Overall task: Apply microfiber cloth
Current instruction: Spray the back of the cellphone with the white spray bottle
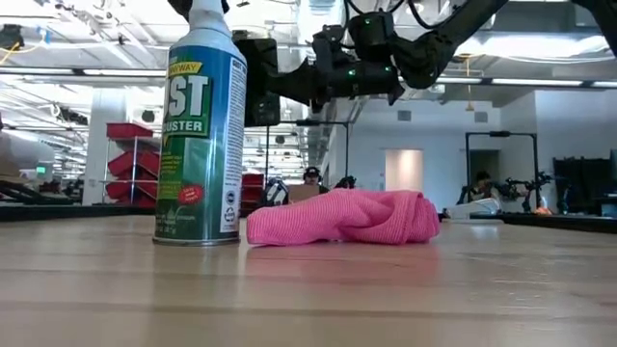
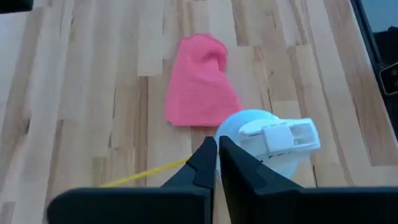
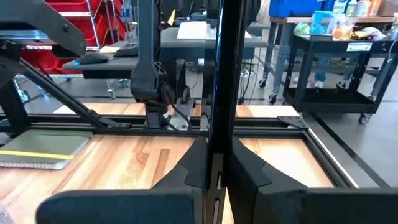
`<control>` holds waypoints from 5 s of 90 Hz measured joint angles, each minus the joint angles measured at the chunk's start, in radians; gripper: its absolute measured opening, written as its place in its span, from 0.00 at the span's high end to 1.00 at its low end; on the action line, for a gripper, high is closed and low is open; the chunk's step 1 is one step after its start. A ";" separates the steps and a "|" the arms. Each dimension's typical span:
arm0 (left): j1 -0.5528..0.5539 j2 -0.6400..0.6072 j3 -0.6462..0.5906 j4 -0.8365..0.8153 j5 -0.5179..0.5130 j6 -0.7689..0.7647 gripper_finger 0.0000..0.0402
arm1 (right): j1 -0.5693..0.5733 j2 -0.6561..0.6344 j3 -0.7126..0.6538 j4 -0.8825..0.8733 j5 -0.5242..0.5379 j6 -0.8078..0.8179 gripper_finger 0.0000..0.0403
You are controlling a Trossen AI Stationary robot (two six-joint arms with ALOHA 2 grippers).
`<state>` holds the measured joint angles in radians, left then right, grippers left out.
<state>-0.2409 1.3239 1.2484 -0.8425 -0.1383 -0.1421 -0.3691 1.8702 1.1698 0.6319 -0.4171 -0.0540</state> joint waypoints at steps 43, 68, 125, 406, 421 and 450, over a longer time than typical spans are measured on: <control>-0.020 0.006 0.090 -0.045 0.003 -0.030 1.00 | 0.000 0.000 0.000 0.000 0.000 -0.001 0.96; -0.059 0.041 0.091 -0.059 0.002 -0.081 1.00 | -0.006 0.000 0.000 0.000 -0.001 -0.005 0.96; -0.059 0.047 0.092 -0.057 -0.021 -0.086 1.00 | -0.013 0.000 0.000 -0.010 -0.005 -0.019 0.96; 0.015 0.116 0.205 -0.199 0.049 -0.084 1.00 | 0.002 0.106 -0.022 0.113 -0.007 0.046 0.96; 0.007 0.116 0.206 -0.197 0.057 -0.084 1.00 | 0.002 0.106 -0.022 0.113 -0.009 0.046 0.96; 0.005 0.116 0.206 -0.192 0.081 -0.090 1.00 | 0.002 0.106 -0.022 0.113 -0.011 0.046 0.96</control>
<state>-0.2359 1.4403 1.4540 -1.0340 -0.0570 -0.2324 -0.3672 1.9759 1.1477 0.7450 -0.4282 -0.0078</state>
